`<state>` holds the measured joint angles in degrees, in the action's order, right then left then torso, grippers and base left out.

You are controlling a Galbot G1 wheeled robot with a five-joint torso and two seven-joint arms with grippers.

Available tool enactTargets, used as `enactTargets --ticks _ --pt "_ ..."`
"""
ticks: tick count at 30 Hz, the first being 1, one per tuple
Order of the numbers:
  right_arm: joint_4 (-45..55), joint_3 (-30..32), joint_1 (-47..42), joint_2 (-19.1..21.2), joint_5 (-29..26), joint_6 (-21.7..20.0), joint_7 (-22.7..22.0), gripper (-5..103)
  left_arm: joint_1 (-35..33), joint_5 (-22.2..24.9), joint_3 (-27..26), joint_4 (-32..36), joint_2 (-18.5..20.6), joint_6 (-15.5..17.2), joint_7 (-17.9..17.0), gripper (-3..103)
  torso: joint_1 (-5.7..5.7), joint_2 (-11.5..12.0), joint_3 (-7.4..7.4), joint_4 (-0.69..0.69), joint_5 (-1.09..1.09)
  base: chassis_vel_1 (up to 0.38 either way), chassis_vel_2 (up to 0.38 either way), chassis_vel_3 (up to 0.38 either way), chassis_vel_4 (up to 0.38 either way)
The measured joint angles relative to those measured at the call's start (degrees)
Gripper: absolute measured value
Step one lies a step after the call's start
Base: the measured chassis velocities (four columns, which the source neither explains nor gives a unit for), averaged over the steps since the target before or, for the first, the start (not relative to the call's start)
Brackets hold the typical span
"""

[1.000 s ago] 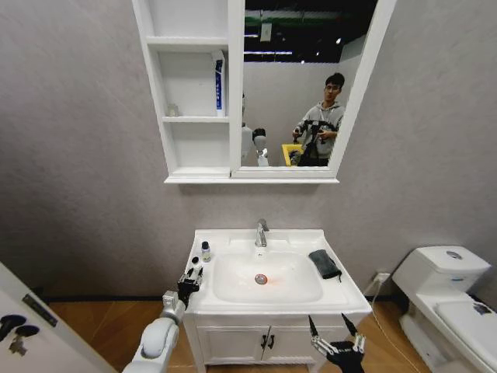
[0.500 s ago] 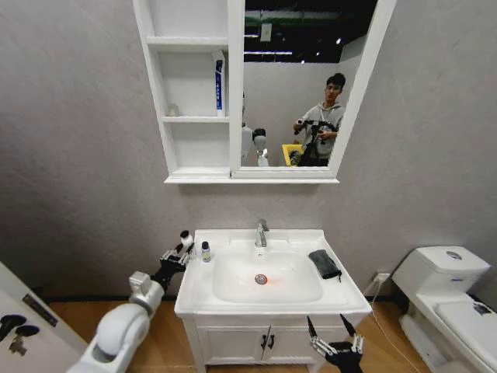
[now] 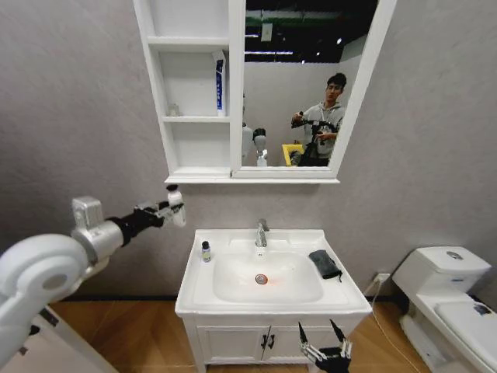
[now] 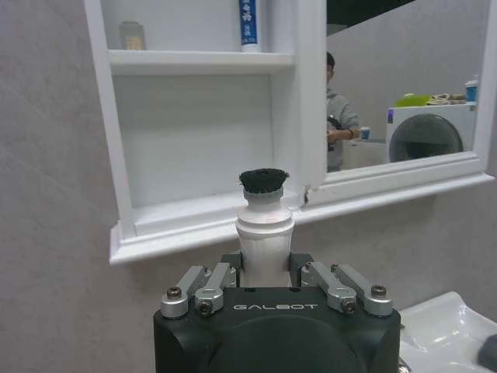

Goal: Move facial cleanser and shampoo from washbasin to cabinet, then wipe washbasin with towel.

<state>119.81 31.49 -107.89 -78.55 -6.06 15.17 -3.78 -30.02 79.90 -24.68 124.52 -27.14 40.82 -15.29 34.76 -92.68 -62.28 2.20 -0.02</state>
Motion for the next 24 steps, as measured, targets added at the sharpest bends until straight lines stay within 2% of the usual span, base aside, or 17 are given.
enactTargets --ticks 1,3,4,6,7,9,11,12,15,16,19,20,24 --pt "0.0 0.0 0.0 0.0 0.0 0.0 0.0 100 0.0 0.0 0.0 0.0 0.0 0.0 0.0 31 0.00 0.0 0.00 0.00 0.00 0.000 0.000 0.000 0.000" --pt "-0.3 0.0 0.1 -0.1 0.0 0.0 0.0 100 10.8 2.9 7.5 -3.4 -0.6 1.3 -3.5 31 0.00 0.0 0.00 -0.01 0.04 0.000 0.000 0.000 0.000" --pt "-0.3 0.0 0.1 -0.1 0.0 0.0 0.0 100 10.8 2.9 7.5 -3.4 -0.6 1.3 -3.5 31 0.00 0.0 0.00 -0.01 0.04 0.000 0.000 0.000 0.000" --pt "-0.5 0.0 0.3 -0.2 0.0 0.0 0.0 100 19.0 4.2 15.1 -6.5 -2.7 1.8 -6.4 31 0.00 0.0 -0.01 0.01 0.01 0.000 0.000 0.000 0.000" --pt "-0.5 0.0 0.3 -0.2 0.0 0.0 0.0 100 19.0 4.2 15.1 -6.5 -2.7 1.8 -6.4 31 0.00 0.0 -0.01 0.01 0.01 0.000 0.000 0.000 0.000" --pt "-0.8 0.1 0.5 -0.2 -0.1 0.0 0.0 100 24.7 4.1 20.4 -9.2 -5.3 1.8 -8.1 31 0.00 0.0 -0.01 0.00 0.02 0.000 0.000 0.000 0.000" --pt "-0.9 0.1 0.5 -0.2 -0.1 0.0 0.0 100 26.5 3.7 21.9 -10.1 -6.3 1.8 -8.6 31 0.01 0.0 -0.01 0.02 0.02 0.000 0.000 0.000 0.000" --pt "-1.1 0.3 0.6 0.0 -0.3 0.0 0.0 100 29.8 1.5 24.8 -12.6 -8.2 1.8 -9.0 31 0.00 0.0 0.00 0.00 0.04 0.000 0.000 0.000 0.000" --pt "-1.4 0.7 0.7 0.4 -0.9 0.1 0.0 100 34.5 -3.0 28.5 -17.8 -12.3 1.7 -9.4 31 0.01 0.0 -0.01 0.01 0.02 0.000 0.000 0.000 0.000" --pt "-1.4 0.7 0.7 0.4 -0.9 0.1 0.0 100 34.5 -3.0 28.5 -17.8 -12.3 1.7 -9.4 31 0.01 0.0 -0.01 0.01 0.02 0.000 0.000 0.000 0.000" --pt "-1.9 1.1 0.9 0.8 -1.3 0.2 -0.1 100 38.3 -6.8 32.0 -23.9 -16.2 1.6 -9.6 31 0.01 0.0 -0.01 0.01 0.03 0.000 0.000 0.000 0.000" --pt "-1.9 1.1 0.9 0.8 -1.3 0.2 -0.1 100 38.3 -6.8 32.0 -23.9 -16.2 1.6 -9.6 31 0.01 0.0 -0.01 0.01 0.03 0.000 0.000 0.000 0.000" --pt "-2.3 1.4 1.5 0.9 -1.7 0.2 -0.1 100 41.2 -10.7 35.0 -30.3 -20.1 1.5 -9.4 30 0.01 0.0 -0.01 0.00 0.03 0.000 0.000 0.000 0.000"
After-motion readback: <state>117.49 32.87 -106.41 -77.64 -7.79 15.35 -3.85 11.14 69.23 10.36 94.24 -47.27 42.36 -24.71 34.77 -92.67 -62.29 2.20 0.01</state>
